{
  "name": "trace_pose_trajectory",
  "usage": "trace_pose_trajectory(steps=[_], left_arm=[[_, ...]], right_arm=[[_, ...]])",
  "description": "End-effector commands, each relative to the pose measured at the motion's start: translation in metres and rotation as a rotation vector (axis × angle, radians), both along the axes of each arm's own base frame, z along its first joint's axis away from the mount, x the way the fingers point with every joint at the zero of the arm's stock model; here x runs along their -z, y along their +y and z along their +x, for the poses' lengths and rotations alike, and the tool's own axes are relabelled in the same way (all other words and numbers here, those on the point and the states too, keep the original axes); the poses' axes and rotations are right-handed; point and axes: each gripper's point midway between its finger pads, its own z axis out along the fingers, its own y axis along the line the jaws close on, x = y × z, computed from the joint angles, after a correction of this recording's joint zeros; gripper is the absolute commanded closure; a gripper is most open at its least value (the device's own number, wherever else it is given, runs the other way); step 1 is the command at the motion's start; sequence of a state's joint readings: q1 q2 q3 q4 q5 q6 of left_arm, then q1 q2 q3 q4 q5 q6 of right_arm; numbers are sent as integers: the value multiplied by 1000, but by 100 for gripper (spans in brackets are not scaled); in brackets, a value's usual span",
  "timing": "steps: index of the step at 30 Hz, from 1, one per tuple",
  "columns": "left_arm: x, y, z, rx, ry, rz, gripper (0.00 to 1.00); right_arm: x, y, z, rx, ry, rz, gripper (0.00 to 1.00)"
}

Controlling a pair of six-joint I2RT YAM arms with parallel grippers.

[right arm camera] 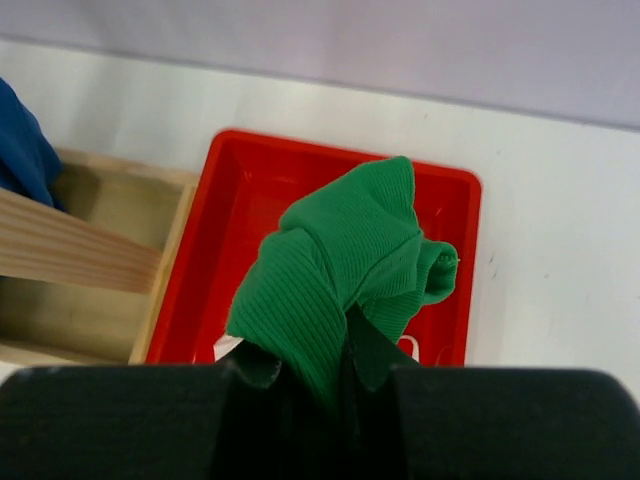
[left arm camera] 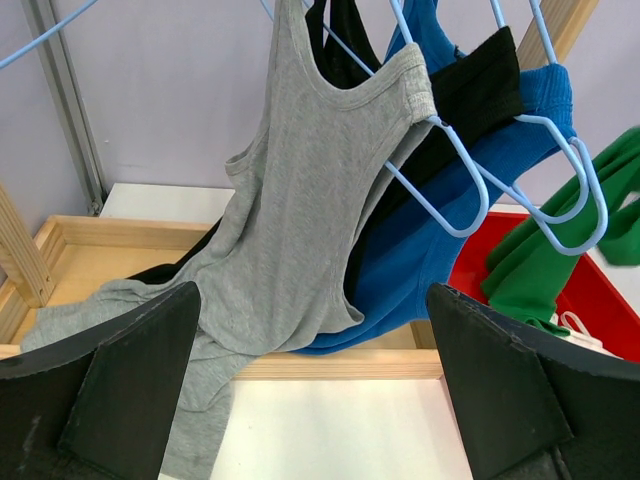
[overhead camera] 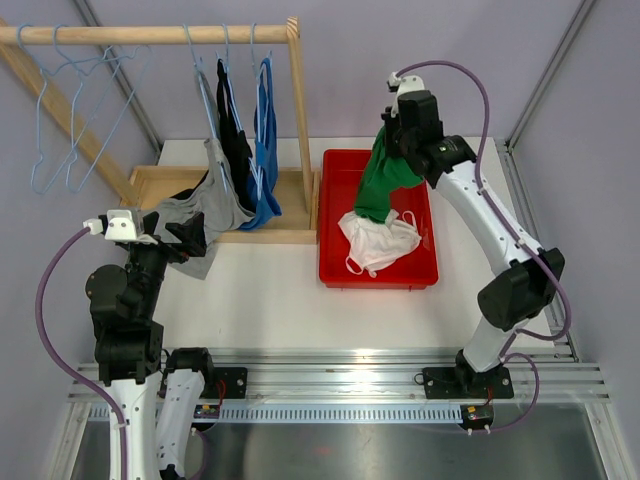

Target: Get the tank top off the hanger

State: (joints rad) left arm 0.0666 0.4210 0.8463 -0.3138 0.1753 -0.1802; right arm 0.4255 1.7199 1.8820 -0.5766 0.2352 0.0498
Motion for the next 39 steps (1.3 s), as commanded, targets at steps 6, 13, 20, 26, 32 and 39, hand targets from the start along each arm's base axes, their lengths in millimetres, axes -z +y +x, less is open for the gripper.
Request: trace_pose_trajectory(steps=[6, 13, 20, 26, 32, 39], left_arm=[[-7, 0, 2, 0, -28, 12, 1], [-7, 0, 2, 0, -29, 13, 1], [-7, 0, 2, -3, -28, 12, 1], [-6, 1, 3, -4, -23, 13, 1], [-6, 1, 3, -6, -23, 15, 1], [-7, 3, 3, -14, -34, 14, 1]], right_arm=[[85, 24, 19, -56, 130, 30, 100], [126, 29, 19, -54, 207, 45, 100], [133, 28, 18, -55, 225, 27, 1], [133, 25, 16, -44, 222, 22, 1], [134, 24, 15, -42, 220, 21, 0], [130, 22, 11, -39, 205, 27, 0]])
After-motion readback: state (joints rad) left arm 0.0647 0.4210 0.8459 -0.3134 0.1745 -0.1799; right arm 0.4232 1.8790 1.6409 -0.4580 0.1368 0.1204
